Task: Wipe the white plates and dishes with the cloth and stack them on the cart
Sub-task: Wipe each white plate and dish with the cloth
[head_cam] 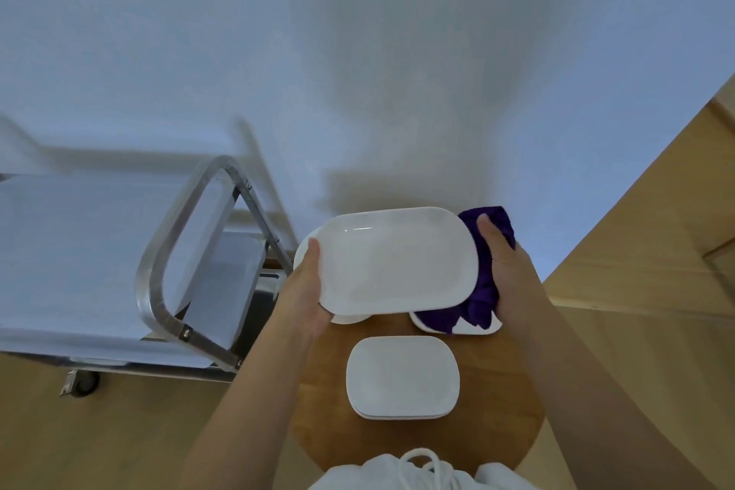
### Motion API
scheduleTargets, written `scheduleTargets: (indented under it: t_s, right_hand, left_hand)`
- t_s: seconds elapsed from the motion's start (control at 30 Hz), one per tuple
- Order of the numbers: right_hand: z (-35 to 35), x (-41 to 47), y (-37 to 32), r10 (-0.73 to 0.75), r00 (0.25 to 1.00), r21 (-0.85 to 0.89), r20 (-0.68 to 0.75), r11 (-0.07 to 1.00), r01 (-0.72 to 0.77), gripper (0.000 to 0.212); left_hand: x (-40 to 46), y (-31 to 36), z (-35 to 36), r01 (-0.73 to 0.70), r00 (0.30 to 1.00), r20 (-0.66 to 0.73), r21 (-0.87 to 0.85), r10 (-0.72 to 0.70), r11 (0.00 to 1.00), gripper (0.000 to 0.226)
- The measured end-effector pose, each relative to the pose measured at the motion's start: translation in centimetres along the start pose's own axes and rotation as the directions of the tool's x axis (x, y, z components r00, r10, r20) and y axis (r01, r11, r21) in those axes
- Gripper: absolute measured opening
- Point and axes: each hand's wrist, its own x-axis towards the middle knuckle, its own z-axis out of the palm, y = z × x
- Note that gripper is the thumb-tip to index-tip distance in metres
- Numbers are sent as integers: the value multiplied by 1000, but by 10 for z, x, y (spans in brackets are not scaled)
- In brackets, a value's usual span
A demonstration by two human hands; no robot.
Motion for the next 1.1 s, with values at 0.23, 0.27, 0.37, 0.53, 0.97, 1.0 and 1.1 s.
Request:
scheduleTargets:
  t_s: [0.23,0.27,0.37,0.53,0.97,1.0,1.1]
  right_hand:
    - [42,-21,7,-330,929,-192,-171,935,297,48]
    - [49,-20,11,-375,911,-309,-172,899,311,42]
    - [64,-21,24,-457,870,-583,-185,764,277,42]
    - [83,-29,34,-550,832,-714,-73,612,341,50]
    - [62,-59,63,-602,424,-501,677,45,865,35]
    - [56,-56,64,-587,410,-497,698,15,868,35]
    - [39,-45,73,-567,379,-509,731,-83,857,37]
  left_hand:
    - [-22,-8,34,-185,975,-63,313,215,931,40]
    - [-27,-12,41,-205,971,-43,351,235,914,34]
    - [-41,-24,54,-301,953,83,371,291,878,32]
    - [-44,-28,57,-370,928,121,418,353,830,30]
    - [-22,-7,15,-38,997,-58,237,53,971,45]
    - [-23,-6,13,-1,999,-34,224,9,974,47]
    - [-23,-10,8,39,999,16,200,-43,979,52]
